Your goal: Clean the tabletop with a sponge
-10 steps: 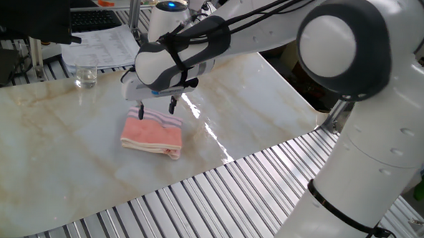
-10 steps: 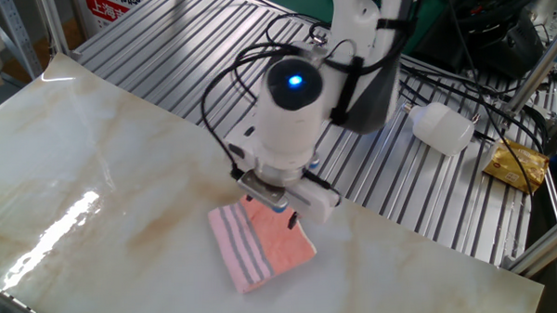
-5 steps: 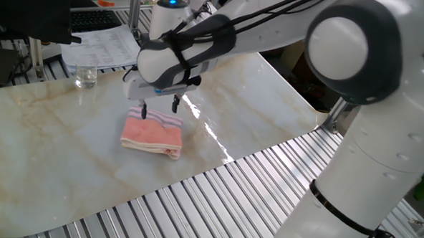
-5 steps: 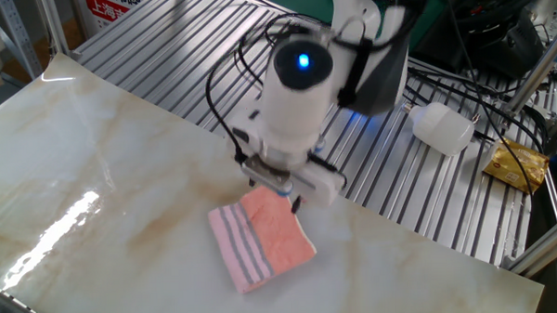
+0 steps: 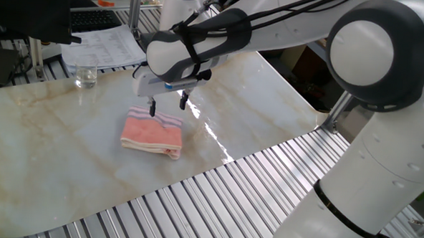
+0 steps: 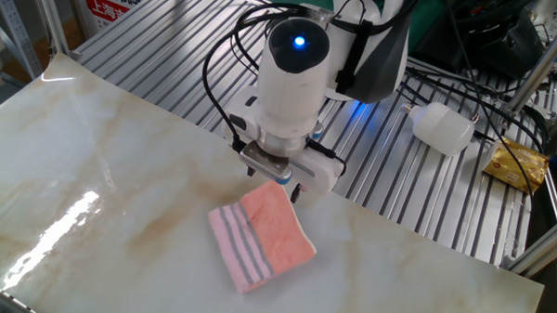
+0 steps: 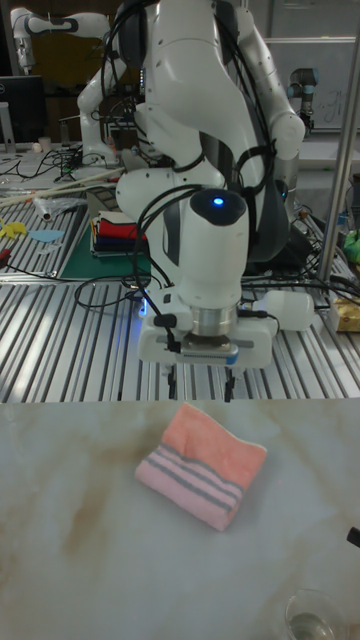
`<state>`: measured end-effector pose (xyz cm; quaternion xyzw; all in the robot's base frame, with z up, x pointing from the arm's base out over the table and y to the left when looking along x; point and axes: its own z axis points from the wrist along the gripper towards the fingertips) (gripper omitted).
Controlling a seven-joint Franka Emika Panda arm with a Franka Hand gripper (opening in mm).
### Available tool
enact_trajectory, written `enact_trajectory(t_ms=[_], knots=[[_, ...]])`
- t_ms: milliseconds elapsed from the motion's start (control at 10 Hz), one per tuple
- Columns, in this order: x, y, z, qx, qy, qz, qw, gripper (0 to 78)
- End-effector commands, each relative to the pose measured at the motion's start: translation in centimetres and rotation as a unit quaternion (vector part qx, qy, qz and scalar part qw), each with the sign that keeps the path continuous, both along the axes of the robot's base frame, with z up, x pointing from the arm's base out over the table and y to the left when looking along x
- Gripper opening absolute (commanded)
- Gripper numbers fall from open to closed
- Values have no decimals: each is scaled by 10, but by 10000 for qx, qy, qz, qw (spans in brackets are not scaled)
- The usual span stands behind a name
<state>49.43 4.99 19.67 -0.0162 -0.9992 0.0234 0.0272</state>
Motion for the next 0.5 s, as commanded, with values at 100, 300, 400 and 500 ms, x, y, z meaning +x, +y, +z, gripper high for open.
enact_trajectory(t_ms=[100,300,400,500], knots=[[1,0,1,-37,139,268,9995,773],[1,0,1,-14,169,296,9994,12],[1,0,1,-14,169,296,9994,12],[1,0,1,-14,169,296,9994,12]])
